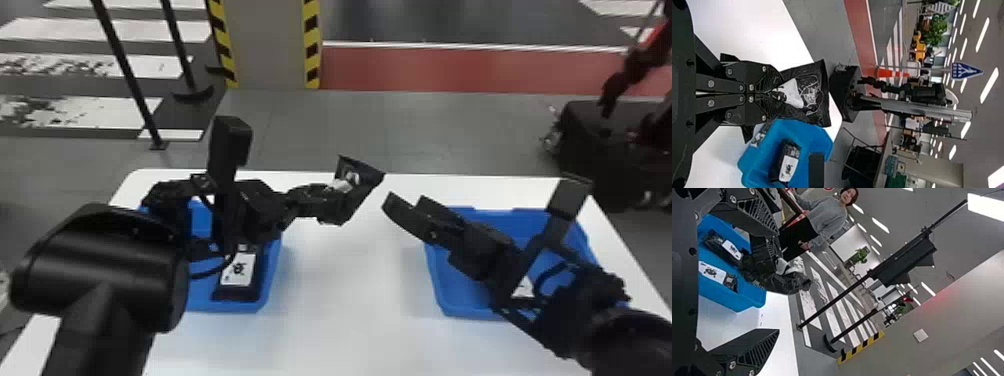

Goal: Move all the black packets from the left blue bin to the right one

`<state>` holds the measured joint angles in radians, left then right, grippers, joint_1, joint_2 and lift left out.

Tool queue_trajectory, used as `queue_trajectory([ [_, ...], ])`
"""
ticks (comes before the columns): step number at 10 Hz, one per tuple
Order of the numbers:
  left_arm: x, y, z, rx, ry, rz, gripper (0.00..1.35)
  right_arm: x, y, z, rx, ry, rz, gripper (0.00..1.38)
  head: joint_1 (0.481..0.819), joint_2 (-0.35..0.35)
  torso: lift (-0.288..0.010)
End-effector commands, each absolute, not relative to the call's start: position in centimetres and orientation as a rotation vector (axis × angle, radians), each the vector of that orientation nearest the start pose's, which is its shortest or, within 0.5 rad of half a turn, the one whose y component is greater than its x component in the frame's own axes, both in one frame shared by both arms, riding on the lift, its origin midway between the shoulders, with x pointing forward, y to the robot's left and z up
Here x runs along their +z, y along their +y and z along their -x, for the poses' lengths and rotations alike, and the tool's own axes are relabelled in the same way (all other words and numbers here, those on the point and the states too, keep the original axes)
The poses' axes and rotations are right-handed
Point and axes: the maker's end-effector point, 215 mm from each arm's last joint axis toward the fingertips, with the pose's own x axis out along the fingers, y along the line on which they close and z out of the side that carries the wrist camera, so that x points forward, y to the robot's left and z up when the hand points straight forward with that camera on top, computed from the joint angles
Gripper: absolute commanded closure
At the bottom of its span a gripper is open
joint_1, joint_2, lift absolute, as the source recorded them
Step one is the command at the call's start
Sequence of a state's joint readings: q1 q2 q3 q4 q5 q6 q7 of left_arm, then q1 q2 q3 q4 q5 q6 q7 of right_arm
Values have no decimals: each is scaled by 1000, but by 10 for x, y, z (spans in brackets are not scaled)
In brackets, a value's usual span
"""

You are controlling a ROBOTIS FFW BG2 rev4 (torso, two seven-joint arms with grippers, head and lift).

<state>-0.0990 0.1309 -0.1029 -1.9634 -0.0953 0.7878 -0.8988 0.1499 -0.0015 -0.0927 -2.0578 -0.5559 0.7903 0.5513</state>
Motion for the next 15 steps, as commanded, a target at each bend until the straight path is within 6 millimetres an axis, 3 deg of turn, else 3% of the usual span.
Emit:
queue_trajectory([
  [1, -316, 45, -516, -956, 375, -72, 1213, -293, -71, -497, 751, 280, -583, 144, 695, -3, -110],
  [5, -311, 24, -513, -1012, 359, -66, 1213, -290, -61, -528, 766, 286, -566, 119, 695, -37, -110],
  [6, -311, 23, -514, -1013, 359, -65, 1213, -293, -60, -531, 764, 293, -564, 208, 695, -38, -110],
  [7, -308, 22, -515, -1013, 349, -70, 1213, -299, -56, -528, 774, 327, -565, 708, 695, -40, -110],
  [8, -308, 24, -516, -1010, 349, -70, 1213, -305, -54, -527, 771, 341, -559, 1075, 695, -39, -110],
  [12, -310, 24, -516, -1009, 349, -64, 1211, -311, -57, -523, 759, 302, -637, 1165, 695, -34, -110],
  [13, -310, 24, -516, -1009, 351, -62, 1211, -303, -67, -530, 732, 270, -565, 1282, 695, -35, -110],
  [15, -316, 28, -515, -997, 361, -49, 1170, -293, -73, -537, 721, 209, -569, 1276, 695, -44, -110],
])
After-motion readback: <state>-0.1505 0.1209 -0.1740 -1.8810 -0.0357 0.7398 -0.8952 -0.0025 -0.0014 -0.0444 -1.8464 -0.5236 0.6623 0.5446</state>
